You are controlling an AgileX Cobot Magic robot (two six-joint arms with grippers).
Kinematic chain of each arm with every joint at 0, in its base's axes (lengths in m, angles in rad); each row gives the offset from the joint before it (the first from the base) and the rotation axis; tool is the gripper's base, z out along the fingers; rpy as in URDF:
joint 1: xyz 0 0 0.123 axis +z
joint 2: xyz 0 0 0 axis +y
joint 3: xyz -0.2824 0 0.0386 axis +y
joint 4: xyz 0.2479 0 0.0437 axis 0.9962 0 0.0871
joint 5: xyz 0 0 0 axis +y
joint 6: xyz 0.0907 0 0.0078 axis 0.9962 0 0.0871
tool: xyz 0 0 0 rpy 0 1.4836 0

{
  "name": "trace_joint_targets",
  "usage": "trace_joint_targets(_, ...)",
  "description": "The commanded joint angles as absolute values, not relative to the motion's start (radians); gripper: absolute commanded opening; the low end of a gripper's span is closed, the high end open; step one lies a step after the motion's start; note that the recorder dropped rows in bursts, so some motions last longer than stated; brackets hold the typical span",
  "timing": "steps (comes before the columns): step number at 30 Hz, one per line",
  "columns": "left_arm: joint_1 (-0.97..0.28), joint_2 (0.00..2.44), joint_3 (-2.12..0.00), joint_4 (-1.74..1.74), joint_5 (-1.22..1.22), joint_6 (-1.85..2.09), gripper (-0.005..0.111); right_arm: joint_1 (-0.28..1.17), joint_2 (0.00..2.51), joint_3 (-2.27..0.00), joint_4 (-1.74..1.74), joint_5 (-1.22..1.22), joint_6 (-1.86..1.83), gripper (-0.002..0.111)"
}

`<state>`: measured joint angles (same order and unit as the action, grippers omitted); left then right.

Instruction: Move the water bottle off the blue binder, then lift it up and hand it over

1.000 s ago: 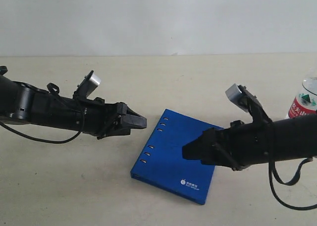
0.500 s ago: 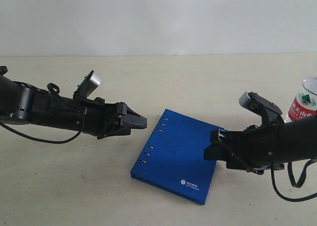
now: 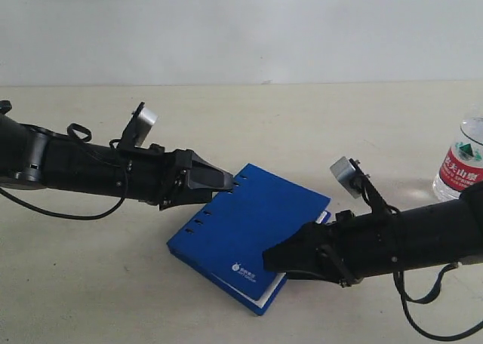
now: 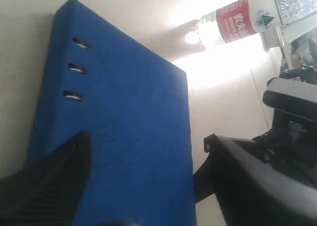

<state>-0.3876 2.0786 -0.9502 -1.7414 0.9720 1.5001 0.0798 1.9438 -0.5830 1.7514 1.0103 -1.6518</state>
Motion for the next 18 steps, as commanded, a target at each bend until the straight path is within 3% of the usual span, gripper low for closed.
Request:
trace_joint_targets(1,-0.394,2.079,-0.954,-1.744,1.058,1.498,0.064,0.078,1.943,-0.582,1.744,1.086,-1.701,0.057)
trace_joint_targets(11,-0.394,2.079,-0.954,-1.734,1.073,1.495,0.064,0.078,1.943,-0.582,1.744,1.046,-1.722,0.057)
trace_joint_targets(18,-0.394,2.079,-0.954,-1.727,1.073,1.495,0.064,0.078,1.943,-0.584,1.744,1.171,-1.722,0.057)
